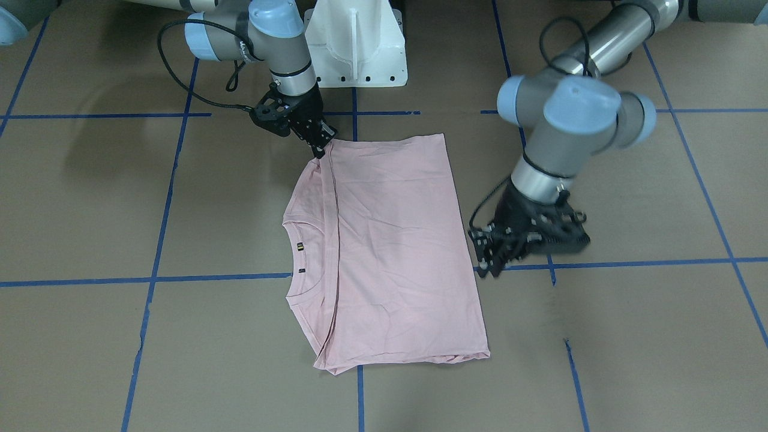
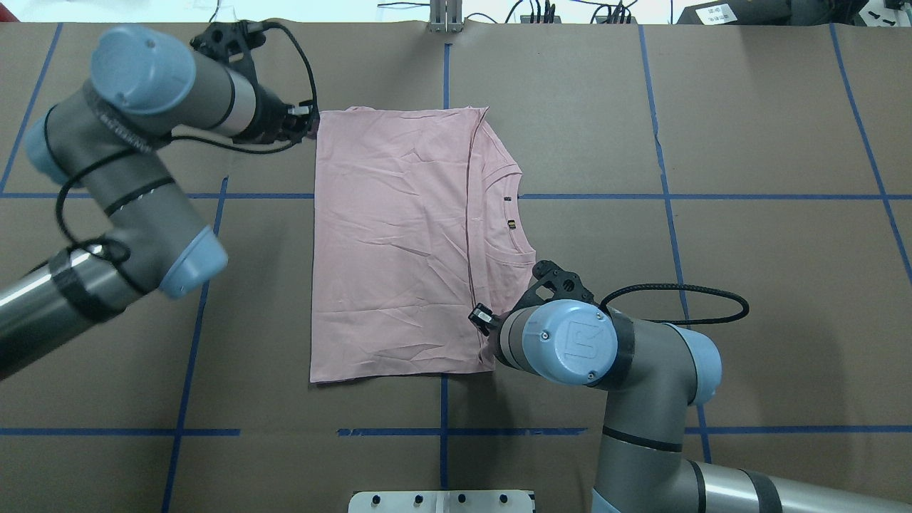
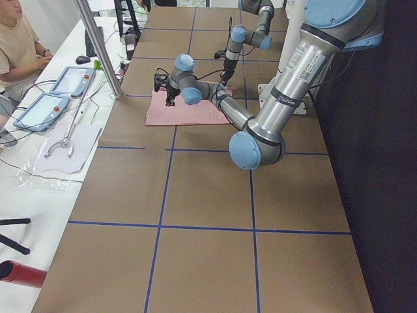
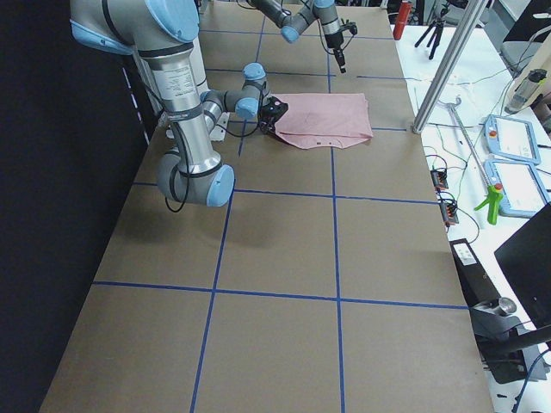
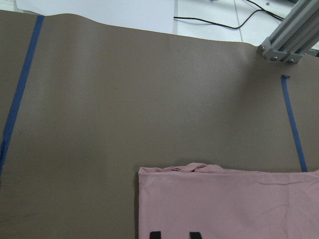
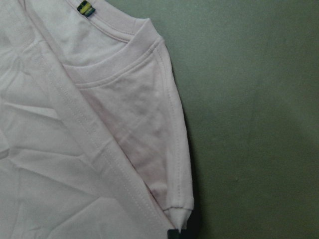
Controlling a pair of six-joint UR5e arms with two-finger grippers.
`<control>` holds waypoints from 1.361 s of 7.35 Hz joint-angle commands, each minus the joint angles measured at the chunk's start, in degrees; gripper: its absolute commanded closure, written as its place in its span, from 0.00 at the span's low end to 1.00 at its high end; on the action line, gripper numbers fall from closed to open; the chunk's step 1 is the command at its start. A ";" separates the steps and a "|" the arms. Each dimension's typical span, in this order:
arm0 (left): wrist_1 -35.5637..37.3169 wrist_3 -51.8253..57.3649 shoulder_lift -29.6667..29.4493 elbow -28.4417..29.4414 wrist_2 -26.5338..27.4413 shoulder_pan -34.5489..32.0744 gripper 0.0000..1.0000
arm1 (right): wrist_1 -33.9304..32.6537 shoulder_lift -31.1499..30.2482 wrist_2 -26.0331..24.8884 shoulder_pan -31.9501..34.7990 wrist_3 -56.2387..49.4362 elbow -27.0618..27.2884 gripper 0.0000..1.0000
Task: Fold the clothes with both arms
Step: 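Move the left gripper to the shirt's other corner nearest the robot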
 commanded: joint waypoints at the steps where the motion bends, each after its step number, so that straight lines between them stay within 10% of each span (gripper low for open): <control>1: 6.49 -12.09 9.51 -16.14 3.61 10.16 0.61 | -0.01 -1.02 -0.10 -0.41 0.12 1.78 1.00; 4: 9.68 -24.77 14.37 -19.72 10.28 24.32 0.56 | -0.01 -1.89 -0.01 -0.50 0.03 2.91 1.00; 10: 10.04 -28.40 14.47 -16.03 11.46 30.16 0.50 | -0.01 -2.16 0.26 -0.85 -0.15 3.10 1.00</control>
